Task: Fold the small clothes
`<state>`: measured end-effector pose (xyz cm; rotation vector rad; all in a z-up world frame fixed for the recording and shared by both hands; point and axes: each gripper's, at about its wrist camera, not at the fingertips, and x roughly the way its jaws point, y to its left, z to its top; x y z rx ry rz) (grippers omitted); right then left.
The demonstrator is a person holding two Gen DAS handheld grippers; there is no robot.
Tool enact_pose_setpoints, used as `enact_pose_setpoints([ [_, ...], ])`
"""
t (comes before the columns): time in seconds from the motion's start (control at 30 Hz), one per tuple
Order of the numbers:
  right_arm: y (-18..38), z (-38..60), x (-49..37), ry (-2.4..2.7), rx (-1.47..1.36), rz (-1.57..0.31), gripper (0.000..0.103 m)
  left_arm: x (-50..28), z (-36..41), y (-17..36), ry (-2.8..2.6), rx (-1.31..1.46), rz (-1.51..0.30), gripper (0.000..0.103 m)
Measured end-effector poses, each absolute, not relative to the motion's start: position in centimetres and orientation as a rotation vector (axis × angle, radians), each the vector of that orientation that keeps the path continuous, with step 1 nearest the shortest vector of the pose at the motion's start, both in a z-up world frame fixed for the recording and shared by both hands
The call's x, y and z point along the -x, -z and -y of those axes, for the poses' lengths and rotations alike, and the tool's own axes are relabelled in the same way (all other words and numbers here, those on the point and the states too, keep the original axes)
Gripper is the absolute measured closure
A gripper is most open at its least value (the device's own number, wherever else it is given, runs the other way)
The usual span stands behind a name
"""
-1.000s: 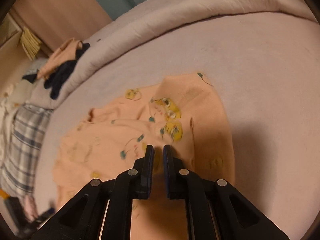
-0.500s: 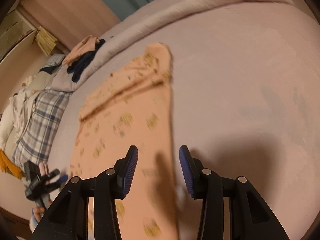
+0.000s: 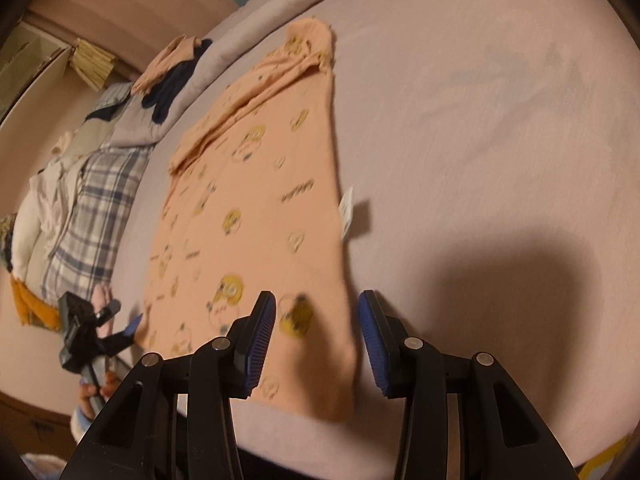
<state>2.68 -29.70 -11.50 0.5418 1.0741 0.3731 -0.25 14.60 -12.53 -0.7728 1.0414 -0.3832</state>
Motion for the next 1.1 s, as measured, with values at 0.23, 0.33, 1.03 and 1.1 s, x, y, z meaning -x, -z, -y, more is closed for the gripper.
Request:
enact_pose_setpoints([
  [0.23, 12.4, 29.5, -1.6, -0.439, -0.584, -1.095, 0.06, 0.8, -14.2, 12.8, 0.451, 0.815, -1.076, 0.015],
  [0.33, 12.6, 29.1, -2.0, -0.458, -0.59, -1.095, 0.06, 0.7, -13.4, 12.5, 0.455, 0.795, -1.081, 0.015],
  [1.03, 12.8, 28.4, -2.7, -0.453, -0.535, -1.063, 0.08, 0.6, -12.5, 12.8, 0.346, 0.764, -1.086, 0.061],
  [1.1, 12.7, 28.3, -2.6, -0.449, -0.527, -1.056, 0.081, 0.7, -12.5, 12.7, 0.334, 0.741, -1.09, 0.067],
])
